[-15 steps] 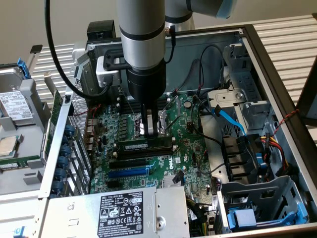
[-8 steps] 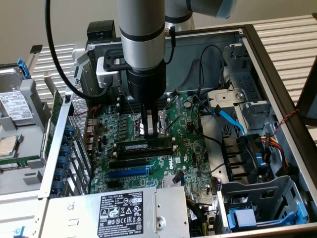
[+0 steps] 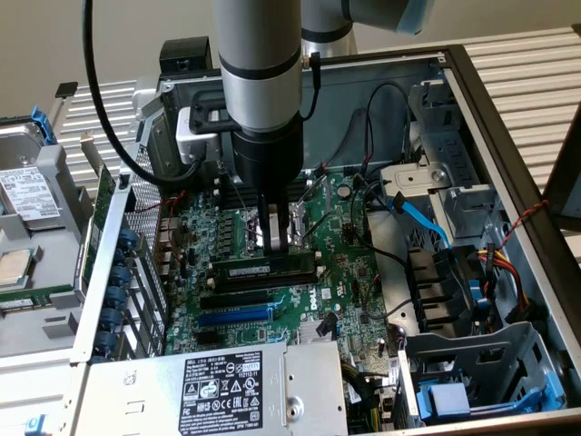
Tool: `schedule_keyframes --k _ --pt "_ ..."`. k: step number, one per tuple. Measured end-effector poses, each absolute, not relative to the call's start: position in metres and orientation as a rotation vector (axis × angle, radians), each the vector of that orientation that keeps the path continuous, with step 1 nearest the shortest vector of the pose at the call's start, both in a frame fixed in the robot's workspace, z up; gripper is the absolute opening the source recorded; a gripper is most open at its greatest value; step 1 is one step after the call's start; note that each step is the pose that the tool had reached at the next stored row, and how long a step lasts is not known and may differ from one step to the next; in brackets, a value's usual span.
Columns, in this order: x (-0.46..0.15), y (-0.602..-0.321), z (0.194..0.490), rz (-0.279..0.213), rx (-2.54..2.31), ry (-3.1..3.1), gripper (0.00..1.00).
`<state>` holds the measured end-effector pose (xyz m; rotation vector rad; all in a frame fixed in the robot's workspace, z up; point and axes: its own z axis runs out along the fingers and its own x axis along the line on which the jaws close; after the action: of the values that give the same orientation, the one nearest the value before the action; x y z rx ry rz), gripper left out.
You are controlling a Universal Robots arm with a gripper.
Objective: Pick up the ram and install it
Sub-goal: 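Insert the ram into the slot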
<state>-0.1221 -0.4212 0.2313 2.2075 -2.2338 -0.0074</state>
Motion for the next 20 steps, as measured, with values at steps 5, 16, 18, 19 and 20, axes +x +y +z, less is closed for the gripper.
schedule_keyframes --k 5,16,18,19,20 --pt "-0.1221 -0.4212 0.2308 -0.007 2.208 -2.234 0.13" --pt "-0.1221 -0.4212 0.2309 -0.002 2.207 -2.229 0.13" --pt "-0.122 -0.4211 0.231 -0.001 2.208 -2.229 0.13" --pt "-0.1213 -0.4211 0.231 0.0 2.207 -2.23 0.13" --pt "-0.1213 -0.4211 0.231 0.0 2.207 -2.23 0.13"
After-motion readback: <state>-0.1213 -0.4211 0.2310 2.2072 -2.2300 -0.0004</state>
